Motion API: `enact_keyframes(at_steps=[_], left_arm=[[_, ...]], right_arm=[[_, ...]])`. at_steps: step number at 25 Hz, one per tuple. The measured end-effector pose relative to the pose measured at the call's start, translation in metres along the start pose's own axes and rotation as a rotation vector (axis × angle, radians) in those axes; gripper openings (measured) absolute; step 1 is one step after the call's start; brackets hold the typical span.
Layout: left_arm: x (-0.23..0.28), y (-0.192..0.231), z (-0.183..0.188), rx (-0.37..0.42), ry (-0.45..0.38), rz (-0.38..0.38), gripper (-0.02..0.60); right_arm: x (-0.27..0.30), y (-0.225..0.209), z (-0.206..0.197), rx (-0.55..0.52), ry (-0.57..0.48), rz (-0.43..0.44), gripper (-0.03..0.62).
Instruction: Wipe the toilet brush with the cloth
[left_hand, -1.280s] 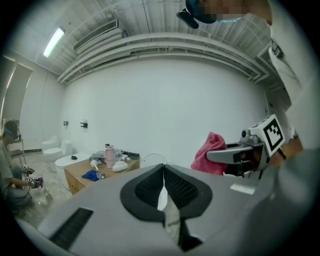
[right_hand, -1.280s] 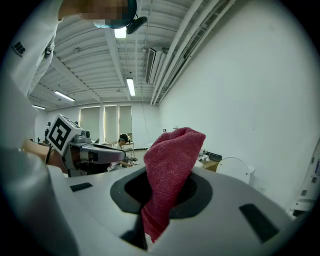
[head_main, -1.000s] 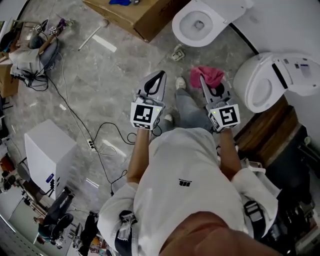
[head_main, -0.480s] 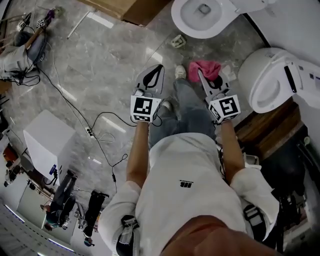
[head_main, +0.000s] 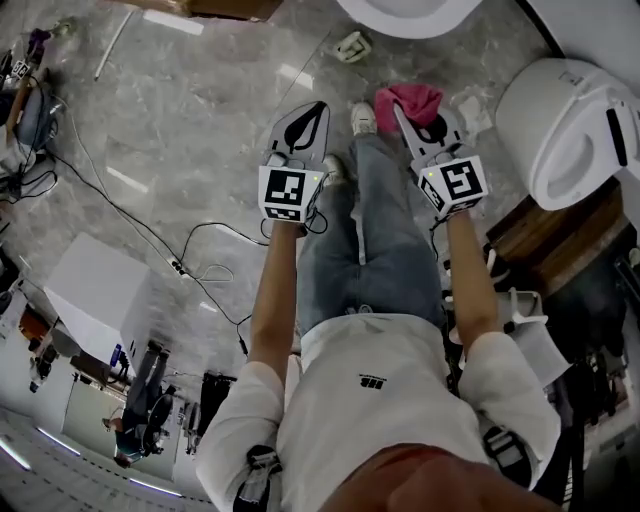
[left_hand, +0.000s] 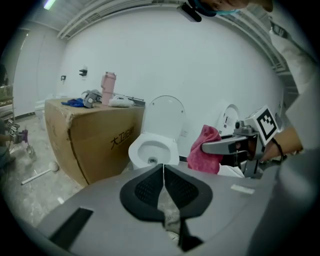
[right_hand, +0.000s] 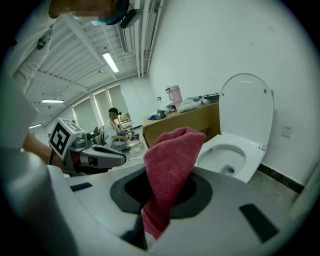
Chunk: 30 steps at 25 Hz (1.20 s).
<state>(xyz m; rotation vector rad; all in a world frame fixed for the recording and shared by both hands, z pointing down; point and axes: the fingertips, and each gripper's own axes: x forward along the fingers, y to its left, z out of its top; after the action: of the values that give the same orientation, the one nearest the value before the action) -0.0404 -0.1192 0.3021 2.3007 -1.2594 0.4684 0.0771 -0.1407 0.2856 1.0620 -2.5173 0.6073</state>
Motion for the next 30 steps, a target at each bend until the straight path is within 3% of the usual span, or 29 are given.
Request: enact_keyframes(at_steps=[18,30], left_arm=[[0.131,0.061,-0.194,0.053,-0.002,-0.096,0.017],[0.211,0.095,-0.274,0.087,-0.039,-0.141,0.05]], right_arm=[[0.108,-0.075,-0.198,-0.066,-0.042,-0.058,0.063],[0.179,-0.087,-0.259,-0.174,-0.13,0.045,0.064]])
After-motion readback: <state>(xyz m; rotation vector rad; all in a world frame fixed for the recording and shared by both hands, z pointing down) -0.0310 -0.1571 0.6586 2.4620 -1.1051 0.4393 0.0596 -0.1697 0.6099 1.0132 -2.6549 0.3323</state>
